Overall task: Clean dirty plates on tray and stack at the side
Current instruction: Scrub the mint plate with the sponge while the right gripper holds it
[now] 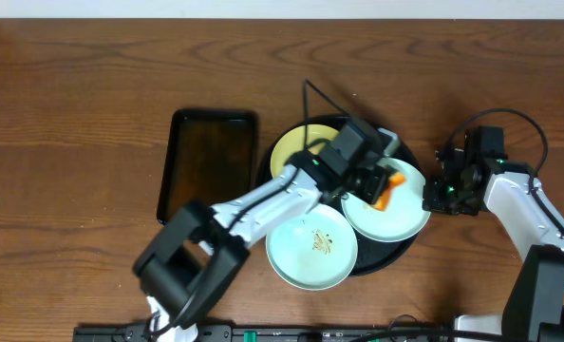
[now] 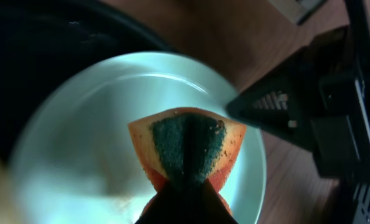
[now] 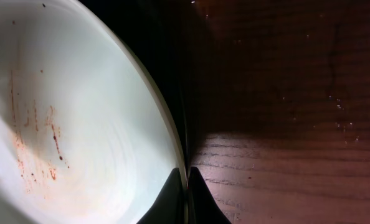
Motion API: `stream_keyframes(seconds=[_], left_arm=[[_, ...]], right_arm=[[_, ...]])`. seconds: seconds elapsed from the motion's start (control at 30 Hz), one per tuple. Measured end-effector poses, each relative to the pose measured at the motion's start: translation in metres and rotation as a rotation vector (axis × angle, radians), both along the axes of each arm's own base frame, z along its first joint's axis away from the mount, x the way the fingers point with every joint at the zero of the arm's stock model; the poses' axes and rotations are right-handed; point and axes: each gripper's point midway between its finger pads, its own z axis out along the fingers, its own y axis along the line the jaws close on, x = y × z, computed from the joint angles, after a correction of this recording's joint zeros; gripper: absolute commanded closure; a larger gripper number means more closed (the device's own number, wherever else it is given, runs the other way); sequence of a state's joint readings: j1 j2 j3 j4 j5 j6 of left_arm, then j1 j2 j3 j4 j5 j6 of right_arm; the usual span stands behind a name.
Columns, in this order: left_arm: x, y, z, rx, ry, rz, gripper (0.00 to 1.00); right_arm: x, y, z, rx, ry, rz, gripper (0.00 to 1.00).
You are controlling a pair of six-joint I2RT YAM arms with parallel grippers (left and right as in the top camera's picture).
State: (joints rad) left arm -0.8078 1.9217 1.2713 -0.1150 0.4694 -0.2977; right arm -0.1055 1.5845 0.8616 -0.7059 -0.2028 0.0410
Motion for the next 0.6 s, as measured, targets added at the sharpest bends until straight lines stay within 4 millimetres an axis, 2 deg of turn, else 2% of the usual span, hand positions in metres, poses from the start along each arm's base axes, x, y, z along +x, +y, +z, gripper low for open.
stream_keyframes(seconds=[0.17,0.33,0.43,0.6], left_arm=[[-0.011,-0.023,-0.019,-0.026,0.040,0.003,0.92],[-0.020,-0.025,-0.053,0.028,0.091,0.009,0.93],[-0.014,-0.022,-0.059,0.053,0.066,0.033,0.93],[0.009,-0.010,-0.063,0.116,-0.010,0.124,0.93]], right_arm=[[0.000,0.000,0.000,0.000,0.000,0.000,0.99],[0.000,0.000,0.000,0.001,0.001,0.000,0.99],[0.000,0.000,0.000,0.001,0.002,0.000,0.99],[0.000,0.000,0.000,0.001,0.002,-0.001,0.99]])
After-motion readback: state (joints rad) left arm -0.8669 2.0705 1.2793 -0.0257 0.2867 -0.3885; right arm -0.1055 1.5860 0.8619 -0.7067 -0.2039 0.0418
